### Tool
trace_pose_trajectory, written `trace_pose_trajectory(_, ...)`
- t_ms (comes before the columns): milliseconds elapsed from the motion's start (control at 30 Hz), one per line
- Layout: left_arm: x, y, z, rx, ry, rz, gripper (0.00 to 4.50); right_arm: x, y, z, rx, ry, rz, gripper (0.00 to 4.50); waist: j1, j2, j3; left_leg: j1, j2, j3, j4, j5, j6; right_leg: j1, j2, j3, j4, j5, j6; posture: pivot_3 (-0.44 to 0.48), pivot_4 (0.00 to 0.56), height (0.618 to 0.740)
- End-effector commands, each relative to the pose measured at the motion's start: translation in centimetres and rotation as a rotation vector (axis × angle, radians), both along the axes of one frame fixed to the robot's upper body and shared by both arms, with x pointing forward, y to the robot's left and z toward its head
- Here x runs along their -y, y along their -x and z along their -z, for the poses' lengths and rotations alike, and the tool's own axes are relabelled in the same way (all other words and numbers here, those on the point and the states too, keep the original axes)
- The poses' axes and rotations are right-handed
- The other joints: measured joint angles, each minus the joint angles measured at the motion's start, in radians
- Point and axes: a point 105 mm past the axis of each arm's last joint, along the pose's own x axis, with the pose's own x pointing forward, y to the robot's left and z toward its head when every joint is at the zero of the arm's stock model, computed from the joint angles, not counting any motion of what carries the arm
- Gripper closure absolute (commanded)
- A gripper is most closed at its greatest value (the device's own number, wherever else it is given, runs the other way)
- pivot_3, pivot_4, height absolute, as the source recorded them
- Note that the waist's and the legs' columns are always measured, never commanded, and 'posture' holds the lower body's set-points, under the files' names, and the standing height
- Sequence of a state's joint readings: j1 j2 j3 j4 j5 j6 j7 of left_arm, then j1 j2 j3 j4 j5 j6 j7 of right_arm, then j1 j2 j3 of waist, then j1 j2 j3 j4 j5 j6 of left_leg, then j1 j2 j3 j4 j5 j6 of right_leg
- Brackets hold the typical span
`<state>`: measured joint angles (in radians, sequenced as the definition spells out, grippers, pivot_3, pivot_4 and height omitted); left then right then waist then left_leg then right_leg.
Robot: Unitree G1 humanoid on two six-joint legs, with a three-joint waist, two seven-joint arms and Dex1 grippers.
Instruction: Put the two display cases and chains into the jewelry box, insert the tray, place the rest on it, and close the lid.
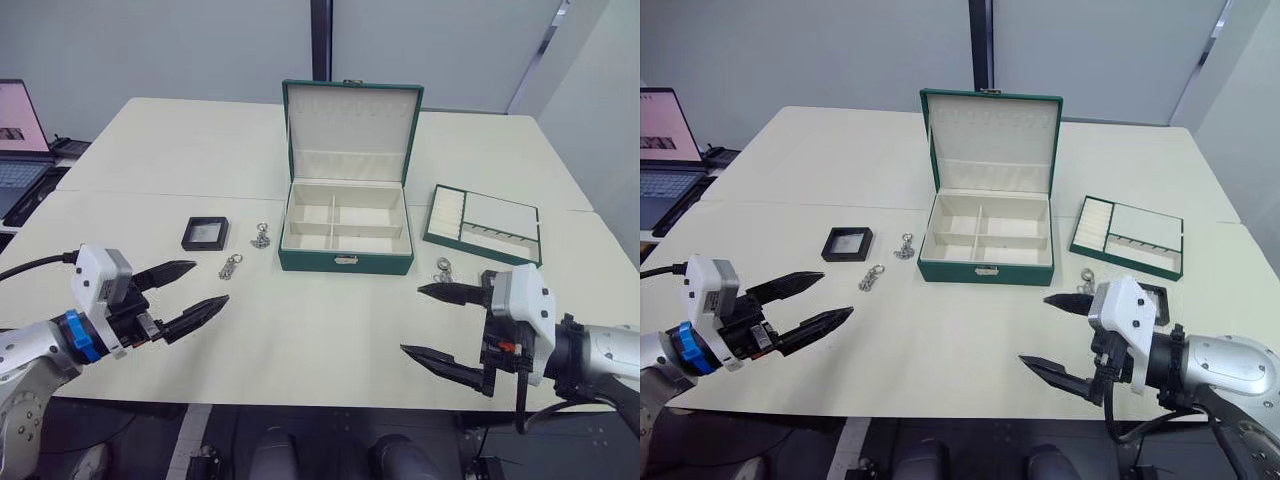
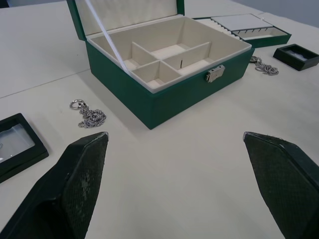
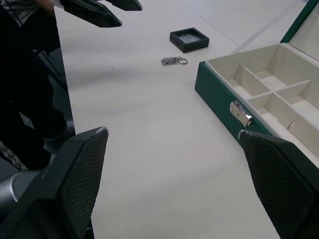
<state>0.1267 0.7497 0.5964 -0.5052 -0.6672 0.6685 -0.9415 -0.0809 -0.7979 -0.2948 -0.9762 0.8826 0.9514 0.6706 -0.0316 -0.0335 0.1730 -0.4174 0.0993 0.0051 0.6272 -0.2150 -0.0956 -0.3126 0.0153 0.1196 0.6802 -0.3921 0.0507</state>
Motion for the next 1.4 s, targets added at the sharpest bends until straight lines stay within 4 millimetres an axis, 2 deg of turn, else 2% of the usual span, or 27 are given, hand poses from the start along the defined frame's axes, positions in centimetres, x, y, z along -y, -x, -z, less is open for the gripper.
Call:
trace_pose_trajectory(33, 0.0, 0.1, -1.3, 0.057, -0.037, -0.021, 0.0, -0.5, 0.2, -0.3, 0.01, 0.0, -0.017, 0.05, 0.0, 0.0, 0.0, 0.0, 0.0, 0.0, 0.0, 0.0, 0.0, 0.0, 0.0, 0.0, 0.0, 0.0, 0.0, 0.0, 0.15, 0.74)
trace_pose_trajectory(200, -3.3, -2.1, -2.7, 0.039, -0.112, -0.222, 0.0, -0.8, -0.1, -0.6, 0.01, -0.023, -0.026, 0.05, 0.0, 0.0, 0.0, 0.0, 0.0, -0.001, 0.0, 0.0, 0.0, 0.0, 0.0, 0.0, 0.0, 0.0, 0.0, 0.0, 0.15, 0.74)
trace_pose_trajectory(300, -3.6, -3.3, -4.3, 0.003, -0.298, -0.151, 0.0, -0.8, -0.1, -0.4, 0.003, -0.027, -0.039, 0.05, 0.0, -0.002, 0.0, 0.0, 0.0, -0.002, 0.0, 0.0, 0.0, -0.005, 0.001, -0.002, 0.0, 0.0, 0.0, 0.0, 0.15, 0.74)
trace_pose_trajectory(467, -5.2, -5.4, -3.1, -0.153, -0.693, -0.005, 0.0, -1.0, -0.3, -0.2, -0.001, -0.033, -0.046, 0.05, 0.002, 0.002, 0.002, 0.001, -0.002, 0.001, -0.001, 0.0, 0.0, -0.006, -0.001, 0.0, 0.0, 0.0, 0.0, 0.0, 0.15, 0.74)
trace_pose_trajectory(700, -7.1, -11.1, -2.9, -0.167, -0.992, 0.107, 0.0, -0.6, -0.4, 0.4, 0.003, -0.006, -0.03, 0.05, 0.007, 0.003, 0.002, -0.003, -0.001, 0.001, 0.0, 0.0, 0.0, -0.005, 0.001, 0.0, 0.001, 0.0, 0.0, 0.0, 0.15, 0.74)
trace_pose_trajectory(900, -7.0, -13.9, -2.0, -0.231, -1.084, 0.154, 0.0, -0.6, -0.4, 0.4, 0.01, 0.002, -0.017, 0.05, 0.002, 0.002, 0.002, -0.006, 0.0, 0.002, 0.0, 0.0, 0.0, -0.006, 0.001, 0.0, 0.001, 0.0, 0.0, 0.0, 0.15, 0.74)
trace_pose_trajectory(1400, -5.4, -15.4, -0.4, -0.279, -1.187, 0.275, 0.0, -0.8, -0.6, -0.3, 0.021, 0.016, -0.004, 0.05, 0.003, 0.002, 0.002, -0.007, 0.0, 0.001, 0.001, 0.001, -0.001, -0.006, 0.001, -0.001, 0.001, 0.0, 0.0, 0.0, 0.15, 0.74)
